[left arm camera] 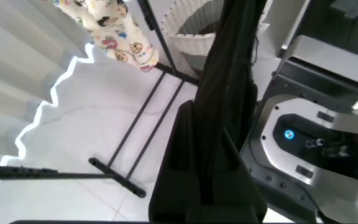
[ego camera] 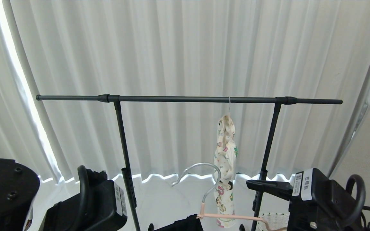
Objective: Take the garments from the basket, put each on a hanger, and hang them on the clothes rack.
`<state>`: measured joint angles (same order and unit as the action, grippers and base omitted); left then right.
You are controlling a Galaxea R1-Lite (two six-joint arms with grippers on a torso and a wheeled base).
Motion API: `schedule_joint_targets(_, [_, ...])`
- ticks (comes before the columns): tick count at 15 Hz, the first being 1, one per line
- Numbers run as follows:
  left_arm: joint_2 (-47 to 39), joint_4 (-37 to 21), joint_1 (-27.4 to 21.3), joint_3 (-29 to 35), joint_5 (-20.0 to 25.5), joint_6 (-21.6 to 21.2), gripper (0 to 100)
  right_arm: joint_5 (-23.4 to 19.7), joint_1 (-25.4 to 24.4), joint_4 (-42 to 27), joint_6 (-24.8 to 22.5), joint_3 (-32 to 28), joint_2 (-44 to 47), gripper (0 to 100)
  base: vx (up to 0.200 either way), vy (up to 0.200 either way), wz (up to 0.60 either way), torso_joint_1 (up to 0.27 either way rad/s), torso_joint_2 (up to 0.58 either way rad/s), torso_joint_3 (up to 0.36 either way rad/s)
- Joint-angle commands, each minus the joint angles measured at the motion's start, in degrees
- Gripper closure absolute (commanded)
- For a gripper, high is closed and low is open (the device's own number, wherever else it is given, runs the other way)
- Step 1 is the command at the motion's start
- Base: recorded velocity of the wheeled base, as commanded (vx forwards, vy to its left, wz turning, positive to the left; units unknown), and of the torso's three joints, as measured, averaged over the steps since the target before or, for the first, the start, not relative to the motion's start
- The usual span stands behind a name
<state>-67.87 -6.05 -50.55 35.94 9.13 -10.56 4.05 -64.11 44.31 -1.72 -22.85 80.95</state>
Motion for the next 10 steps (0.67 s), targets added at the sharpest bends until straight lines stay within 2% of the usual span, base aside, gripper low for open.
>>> schedule_joint_targets(1, [0.2, 0.1, 1.4, -1.0, -1.5, -0.1, 100, 0.3, 0.7, -0.1, 0.0, 0.3, -0.1, 0, 0.000, 0.000, 0.00, 0.000, 0.00, 0.000])
schedule_joint_targets(3, [0.1, 0.2, 2.6, -2.2, -6.7, -1.0, 100, 1.1, 1.0, -0.1, 0.1, 0.6, 0.2, 0, 0.000, 0.000, 0.00, 0.000, 0.00, 0.000])
schedule_joint_targets(4, [0.1, 0.6, 2.7, -2.5, -11.2, -1.1, 100, 1.1, 1.1, -0.1, 0.2, 1.1, 0.6, 0, 0.000, 0.000, 0.00, 0.000, 0.00, 0.000])
schedule_joint_targets(6, [0.0, 2.2, 3.3, -2.5, -14.1, -1.1, 100, 1.1, 1.2, -0.1, 0.8, 1.2, 1.2, 0, 0.000, 0.000, 0.00, 0.000, 0.00, 0.000])
schedule_joint_targets(7, [-0.2, 5.0, 4.1, -2.4, -15.6, -1.1, 100, 1.1, 1.2, -0.1, 2.2, 1.1, 2.3, 0, 0.000, 0.000, 0.00, 0.000, 0.00, 0.000])
schedule_joint_targets(10, [-1.0, 10.9, 9.9, -2.4, -19.8, -3.2, 100, 1.1, 2.1, -0.1, 5.2, 0.9, 4.1, 0, 0.000, 0.000, 0.00, 0.000, 0.00, 0.000])
